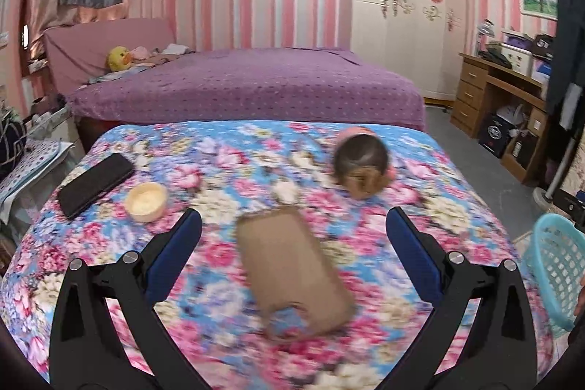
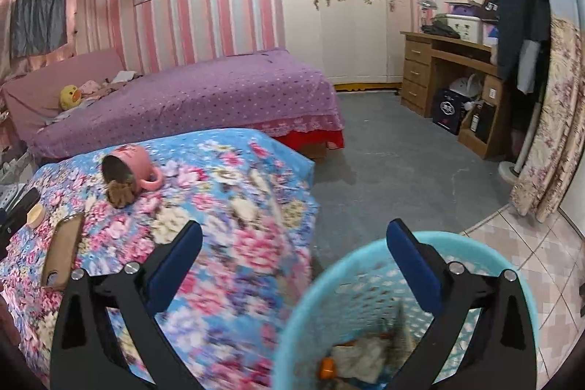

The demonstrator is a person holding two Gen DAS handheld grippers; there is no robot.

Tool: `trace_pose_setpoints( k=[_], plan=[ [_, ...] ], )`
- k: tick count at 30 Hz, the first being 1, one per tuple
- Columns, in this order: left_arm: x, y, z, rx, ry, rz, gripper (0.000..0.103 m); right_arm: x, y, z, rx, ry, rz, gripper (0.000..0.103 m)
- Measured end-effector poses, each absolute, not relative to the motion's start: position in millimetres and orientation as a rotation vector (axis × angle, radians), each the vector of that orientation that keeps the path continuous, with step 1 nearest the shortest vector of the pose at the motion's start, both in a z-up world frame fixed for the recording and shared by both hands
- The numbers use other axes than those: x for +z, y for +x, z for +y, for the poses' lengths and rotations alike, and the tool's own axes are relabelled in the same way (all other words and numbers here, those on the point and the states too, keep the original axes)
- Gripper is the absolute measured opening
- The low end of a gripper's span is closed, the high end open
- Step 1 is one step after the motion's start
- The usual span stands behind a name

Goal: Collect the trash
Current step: 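Move both open tools back over the bed toward the cream lid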

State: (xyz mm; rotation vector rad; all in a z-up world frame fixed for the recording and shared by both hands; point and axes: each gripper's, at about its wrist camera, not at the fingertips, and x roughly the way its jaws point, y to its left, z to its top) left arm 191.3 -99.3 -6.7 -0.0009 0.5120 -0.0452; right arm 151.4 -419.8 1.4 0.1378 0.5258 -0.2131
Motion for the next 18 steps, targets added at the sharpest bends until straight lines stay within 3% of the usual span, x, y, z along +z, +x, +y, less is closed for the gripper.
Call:
trace_pose_setpoints(
  k=[18],
  plan=[
    [-32.6,234.3,24.1,0.110,-0.103,0.628,0.097,-8.3,214.6,-299.9,-0.081,0.008,0.577,0.098]
  ],
)
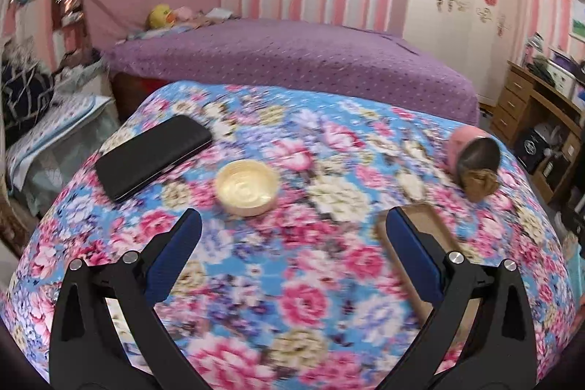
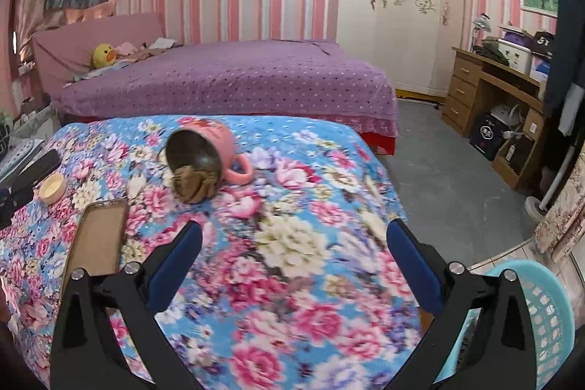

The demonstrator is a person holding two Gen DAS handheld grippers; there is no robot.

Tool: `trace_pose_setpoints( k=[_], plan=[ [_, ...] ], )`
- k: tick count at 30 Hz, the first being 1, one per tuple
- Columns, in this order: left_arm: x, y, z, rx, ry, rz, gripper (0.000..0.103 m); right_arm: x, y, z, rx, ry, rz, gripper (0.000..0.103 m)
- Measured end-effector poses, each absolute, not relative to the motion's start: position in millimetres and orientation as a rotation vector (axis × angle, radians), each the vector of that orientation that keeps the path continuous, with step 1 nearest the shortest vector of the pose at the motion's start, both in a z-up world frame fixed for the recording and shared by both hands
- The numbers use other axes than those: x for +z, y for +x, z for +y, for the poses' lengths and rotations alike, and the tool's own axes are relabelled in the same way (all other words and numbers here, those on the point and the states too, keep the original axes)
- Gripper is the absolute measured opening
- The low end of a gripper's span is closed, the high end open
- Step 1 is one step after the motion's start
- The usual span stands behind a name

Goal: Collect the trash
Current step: 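Move both open tools back over the bed toward the cream lid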

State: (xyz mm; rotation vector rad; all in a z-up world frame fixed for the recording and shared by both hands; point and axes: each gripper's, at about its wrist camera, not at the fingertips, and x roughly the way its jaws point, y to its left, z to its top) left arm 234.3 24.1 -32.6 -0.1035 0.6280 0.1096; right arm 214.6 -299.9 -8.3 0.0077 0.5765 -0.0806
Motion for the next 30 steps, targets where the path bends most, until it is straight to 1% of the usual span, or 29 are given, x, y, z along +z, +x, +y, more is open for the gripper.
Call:
trace_pose_setpoints(
  k=[9,14,18,25,30],
  plan=[
    [-43.5,248.6,53.6,0.163,-0.090,0.669,0.097,-13.7,229.4,-263.4,-0.022,-0.011,0.596,0.098],
    [-47.4,258.2,75.9,0.184,-0.112,0.688,0.097,-19.3,237.7,-251.5,-0.016,0.017,0.615,0.098],
    [-55.2,275.9,93.4,0.154,-0.164,0.741,0.097,-24.6,246.8,-243.4,-0.039,-0.029,0.632,0.098],
    [-67.4,304.0,87.3,0.121,-0.155,0.821,0.097,-21.9,267.0,-238.2,-0.017,-0.043,0.633,0.098],
    [-73.6,318.6,82.8,0.123,-0.132,0.862,0.097,-30.8,287.3,-227.0,0.007,-0.057,0.670,0.098]
  ],
)
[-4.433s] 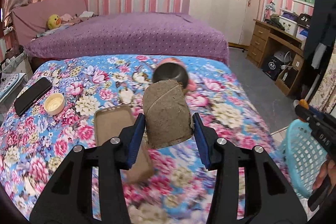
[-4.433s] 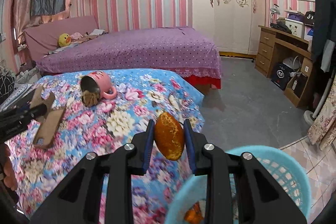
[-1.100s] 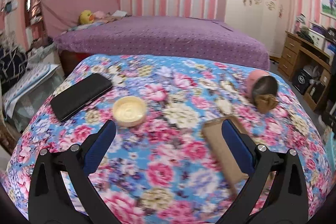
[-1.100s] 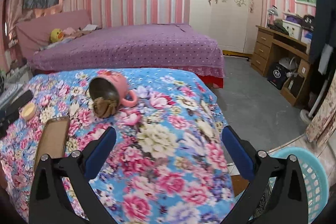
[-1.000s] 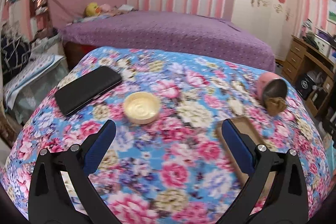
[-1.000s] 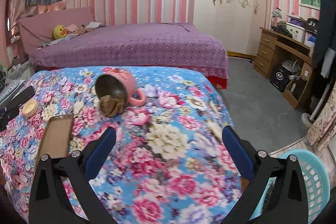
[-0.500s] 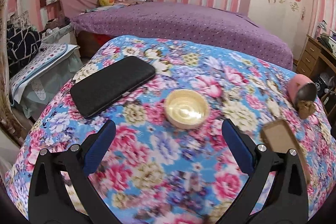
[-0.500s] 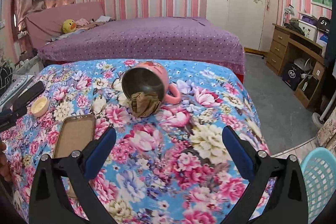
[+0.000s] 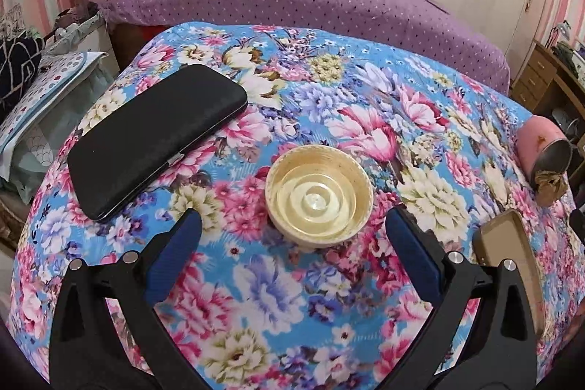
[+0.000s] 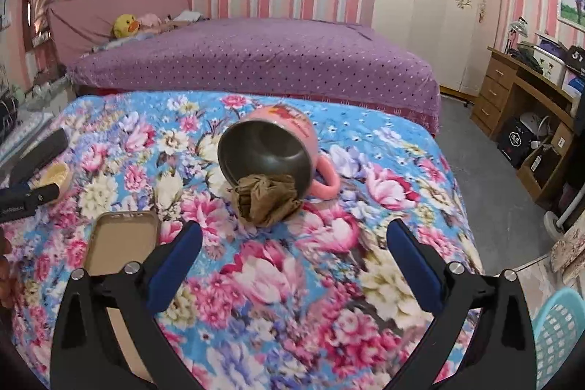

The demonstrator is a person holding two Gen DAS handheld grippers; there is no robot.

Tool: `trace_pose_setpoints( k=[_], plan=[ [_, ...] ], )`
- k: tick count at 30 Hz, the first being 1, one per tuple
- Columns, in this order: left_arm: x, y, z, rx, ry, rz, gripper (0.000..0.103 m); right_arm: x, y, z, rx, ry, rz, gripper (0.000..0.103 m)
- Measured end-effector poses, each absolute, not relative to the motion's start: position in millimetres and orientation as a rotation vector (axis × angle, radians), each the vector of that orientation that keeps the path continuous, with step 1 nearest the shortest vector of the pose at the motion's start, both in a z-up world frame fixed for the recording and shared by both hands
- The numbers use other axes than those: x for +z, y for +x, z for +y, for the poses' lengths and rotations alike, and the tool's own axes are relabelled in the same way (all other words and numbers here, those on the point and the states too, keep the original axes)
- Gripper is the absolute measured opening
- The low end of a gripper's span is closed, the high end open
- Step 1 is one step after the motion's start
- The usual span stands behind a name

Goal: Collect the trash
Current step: 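Move both open tools back over the bed toward the cream lid, then grasp the cream lid with the left tool while the right tool grasps the brown rag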

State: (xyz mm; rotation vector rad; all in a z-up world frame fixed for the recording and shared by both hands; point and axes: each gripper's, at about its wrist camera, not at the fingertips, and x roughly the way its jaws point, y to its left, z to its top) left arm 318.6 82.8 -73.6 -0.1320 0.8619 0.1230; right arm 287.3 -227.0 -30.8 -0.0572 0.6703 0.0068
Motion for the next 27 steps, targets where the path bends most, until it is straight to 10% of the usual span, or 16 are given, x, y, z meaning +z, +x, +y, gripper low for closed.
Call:
trace_pose_setpoints(
  k=[6,13,27],
  plan=[
    [-75.7,326.8,77.2,0.106,-0.116,0.867,0.074,-36.1,310.1,-217.2,0.025,-0.051,0.692,0.096],
    [-73.9,322.5,76.5,0.078,-0.127,0.851,0.061,-43.9,333.7,-206.5,0.049,-0.039,0.758,0.045],
    [-62.1,273.5,66.0,0.115,-0.117,0.799,0.061,-27.6,268.0,-230.2,0.075,-0.023,0.645,0.041]
  ],
)
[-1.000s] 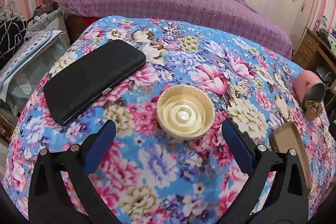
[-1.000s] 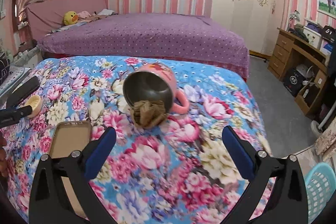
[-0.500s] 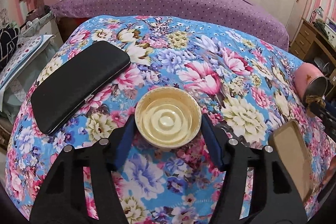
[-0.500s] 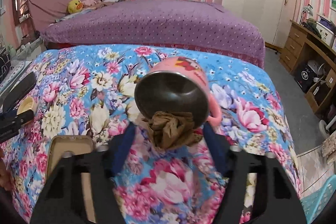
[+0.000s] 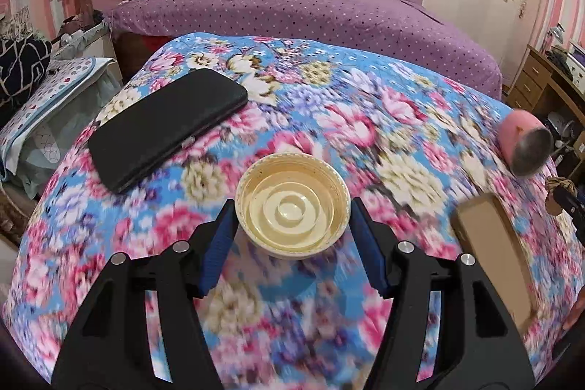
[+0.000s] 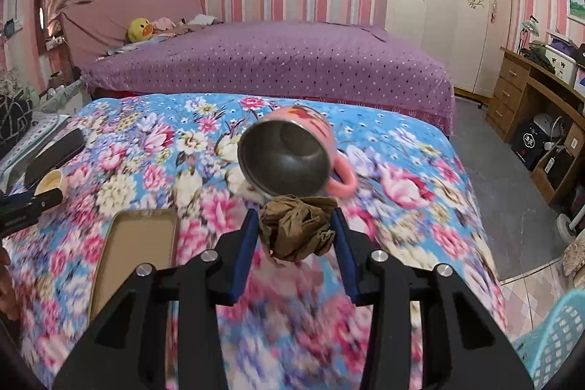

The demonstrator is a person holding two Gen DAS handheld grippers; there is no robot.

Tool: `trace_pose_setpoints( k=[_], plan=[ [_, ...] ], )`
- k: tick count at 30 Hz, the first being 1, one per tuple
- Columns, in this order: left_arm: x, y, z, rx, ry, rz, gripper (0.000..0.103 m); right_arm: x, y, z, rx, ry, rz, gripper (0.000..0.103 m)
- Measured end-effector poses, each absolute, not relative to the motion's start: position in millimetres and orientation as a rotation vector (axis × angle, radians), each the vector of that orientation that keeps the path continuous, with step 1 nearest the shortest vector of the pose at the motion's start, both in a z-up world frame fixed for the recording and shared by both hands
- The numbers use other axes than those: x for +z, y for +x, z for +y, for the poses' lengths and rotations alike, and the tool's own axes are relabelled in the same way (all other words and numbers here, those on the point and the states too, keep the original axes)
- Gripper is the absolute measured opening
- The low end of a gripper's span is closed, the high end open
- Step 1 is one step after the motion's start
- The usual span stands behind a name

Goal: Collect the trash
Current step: 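Grasp the cream lid with the left tool while the right tool grasps the brown rag, then carry the lid and brown rag over the blue basket with both tools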

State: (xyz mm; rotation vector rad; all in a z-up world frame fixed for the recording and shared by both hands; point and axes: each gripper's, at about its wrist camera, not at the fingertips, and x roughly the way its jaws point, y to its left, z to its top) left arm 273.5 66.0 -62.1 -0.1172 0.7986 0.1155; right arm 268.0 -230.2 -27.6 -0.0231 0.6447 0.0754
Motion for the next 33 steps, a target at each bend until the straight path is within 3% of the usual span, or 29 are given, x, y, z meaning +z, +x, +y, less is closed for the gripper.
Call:
trace_pose_setpoints(
  k=[18,33],
  plan=[
    [-47.8,144.3,-65.4,-0.016,-0.021,0.687,0.061,-6.6,138.7,-314.8,0.023,0.005,0.569,0.041],
    [-31.9,121.3,-144.4,-0.078,-0.023,0.625,0.061,1.2,89.7,-409.6,-0.075,0.028,0.528,0.041]
  ],
)
